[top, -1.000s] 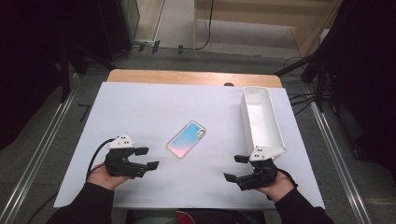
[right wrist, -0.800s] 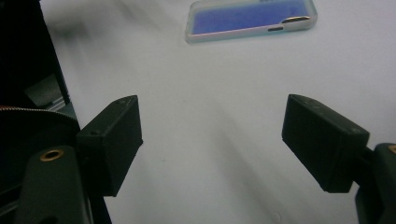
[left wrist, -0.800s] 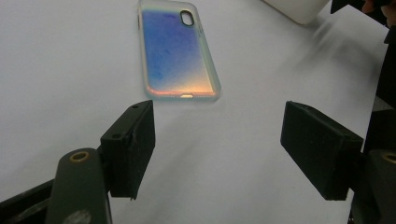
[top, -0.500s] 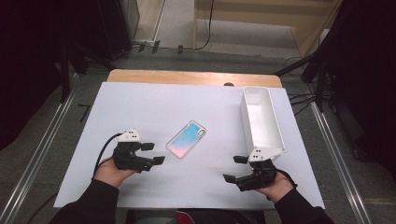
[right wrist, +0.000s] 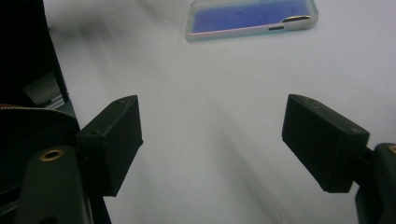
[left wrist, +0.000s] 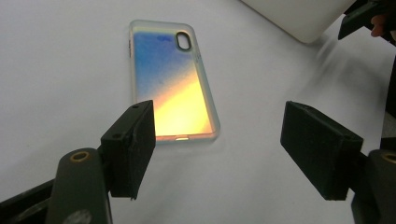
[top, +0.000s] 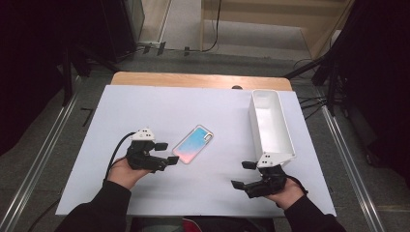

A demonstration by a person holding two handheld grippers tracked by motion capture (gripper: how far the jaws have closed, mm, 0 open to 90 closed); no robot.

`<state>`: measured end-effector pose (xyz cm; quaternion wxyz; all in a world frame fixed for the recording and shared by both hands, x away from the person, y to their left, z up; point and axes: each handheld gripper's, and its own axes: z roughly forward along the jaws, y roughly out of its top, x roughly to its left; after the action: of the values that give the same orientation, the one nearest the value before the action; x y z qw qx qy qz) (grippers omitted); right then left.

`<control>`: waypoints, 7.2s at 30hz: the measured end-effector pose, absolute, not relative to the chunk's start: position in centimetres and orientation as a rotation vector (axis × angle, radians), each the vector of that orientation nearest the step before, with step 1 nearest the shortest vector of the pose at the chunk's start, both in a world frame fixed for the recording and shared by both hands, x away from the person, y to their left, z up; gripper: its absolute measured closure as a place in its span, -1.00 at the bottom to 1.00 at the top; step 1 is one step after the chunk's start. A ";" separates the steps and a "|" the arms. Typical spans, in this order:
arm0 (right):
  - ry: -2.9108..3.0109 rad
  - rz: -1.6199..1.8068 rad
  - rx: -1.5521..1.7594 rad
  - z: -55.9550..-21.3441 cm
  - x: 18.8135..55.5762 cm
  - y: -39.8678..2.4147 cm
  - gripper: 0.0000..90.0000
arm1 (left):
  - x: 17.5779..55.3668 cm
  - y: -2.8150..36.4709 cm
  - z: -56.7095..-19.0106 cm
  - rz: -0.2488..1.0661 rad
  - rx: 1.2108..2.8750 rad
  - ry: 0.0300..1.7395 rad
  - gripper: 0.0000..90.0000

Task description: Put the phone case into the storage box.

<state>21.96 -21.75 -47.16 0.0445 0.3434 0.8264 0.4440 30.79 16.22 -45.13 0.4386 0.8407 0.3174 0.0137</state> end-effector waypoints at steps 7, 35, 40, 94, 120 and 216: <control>2.525 1.356 1.048 -47.2 22.0 -21.7 -0.58 | 31.5 15.4 -45.0 0.064 2.100 0.785 -0.42; 2.524 1.357 1.055 -47.2 22.0 -21.8 -0.58 | 34.8 10.7 -45.5 0.105 2.108 0.820 -0.42; 2.525 1.355 1.050 -47.2 22.0 -21.8 -0.58 | 35.6 10.1 -46.1 0.117 2.074 0.867 -0.42; 2.538 1.354 1.041 -47.1 21.9 -21.7 -0.58 | 35.5 8.0 -50.6 0.219 2.151 0.912 -1.00; 2.543 1.344 1.032 -47.2 21.8 -21.7 -0.58 | 34.7 6.7 -51.5 0.378 2.276 0.882 -0.99; 2.466 1.395 1.059 -44.7 23.0 -19.2 -0.60 | 32.0 11.0 -46.5 0.091 1.702 1.097 -0.63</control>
<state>22.96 -19.21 -44.73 0.0583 0.3493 0.8140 0.4605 31.95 11.01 -46.51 0.5289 0.7126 0.4594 0.0379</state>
